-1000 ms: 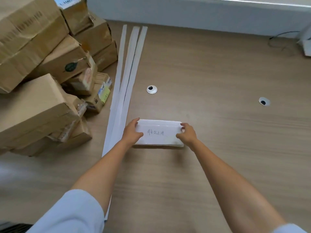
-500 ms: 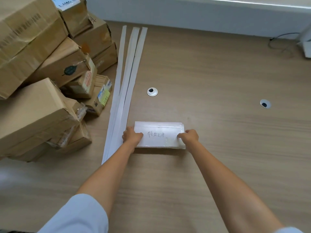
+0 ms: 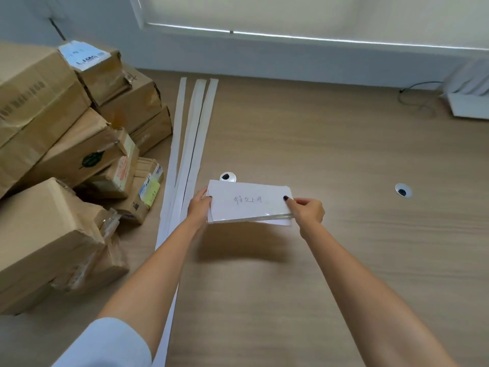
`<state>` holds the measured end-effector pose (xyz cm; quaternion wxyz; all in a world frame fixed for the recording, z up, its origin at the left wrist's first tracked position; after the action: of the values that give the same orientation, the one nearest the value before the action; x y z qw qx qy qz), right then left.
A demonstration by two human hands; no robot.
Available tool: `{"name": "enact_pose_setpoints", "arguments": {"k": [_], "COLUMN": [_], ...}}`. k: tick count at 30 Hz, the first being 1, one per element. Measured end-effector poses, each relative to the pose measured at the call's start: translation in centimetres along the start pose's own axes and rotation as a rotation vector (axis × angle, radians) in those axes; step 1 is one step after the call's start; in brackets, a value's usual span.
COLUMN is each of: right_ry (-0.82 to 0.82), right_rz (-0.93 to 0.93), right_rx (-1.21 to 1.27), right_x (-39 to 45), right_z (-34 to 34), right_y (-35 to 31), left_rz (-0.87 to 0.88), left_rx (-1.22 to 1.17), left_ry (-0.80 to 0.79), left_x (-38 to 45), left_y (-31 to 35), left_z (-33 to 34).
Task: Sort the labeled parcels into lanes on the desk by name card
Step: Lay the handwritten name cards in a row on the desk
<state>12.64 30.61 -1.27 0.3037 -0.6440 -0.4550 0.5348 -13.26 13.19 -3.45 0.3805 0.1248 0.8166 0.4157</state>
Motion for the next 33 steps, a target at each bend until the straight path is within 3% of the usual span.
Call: {"name": "enact_pose_setpoints", "arguments": {"k": [6,9,17,26,33], "right_ry": [0.024,-0.009,-0.149,-0.134,-0.074], "right_rz": [-0.008,0.045,0.147,0.146,0.026], "right_rx": [0.079,0.234,0.555,0.607,0.419], "right_x": [4.2,7.1,17.2,28.1,32.0], "right_z": [2.0,4.0,14.2,25.7,28.0], "right_y": [-2.9,-3.9,-8.2,-10.7,-11.7], "left_rz": [-0.024,-0.025,-0.022,-0.002,-0.024], "left_rx": [-0.117,-0.124,-0.056,-0.056,-0.091], "left_ry": [0.058,0.102,0.127,0.137,0.124], "left_x": [3.8,6.5,16.0,25.5,28.1], "left_y": [2.5,3.6,6.6,7.7,7.6], "left_z": [-0.3,-0.7,-0.8,0.6,0.8]}}
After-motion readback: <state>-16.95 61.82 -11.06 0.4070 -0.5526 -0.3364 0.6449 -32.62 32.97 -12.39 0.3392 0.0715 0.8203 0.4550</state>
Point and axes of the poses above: each hand's wrist, its own x-axis towards the middle knuckle, its own z-axis out of the palm, y = z × x, the point moved 9 cm from there along x, towards the middle knuckle, and after that the axes turned 14 degrees about x, right-handed, at the moved point
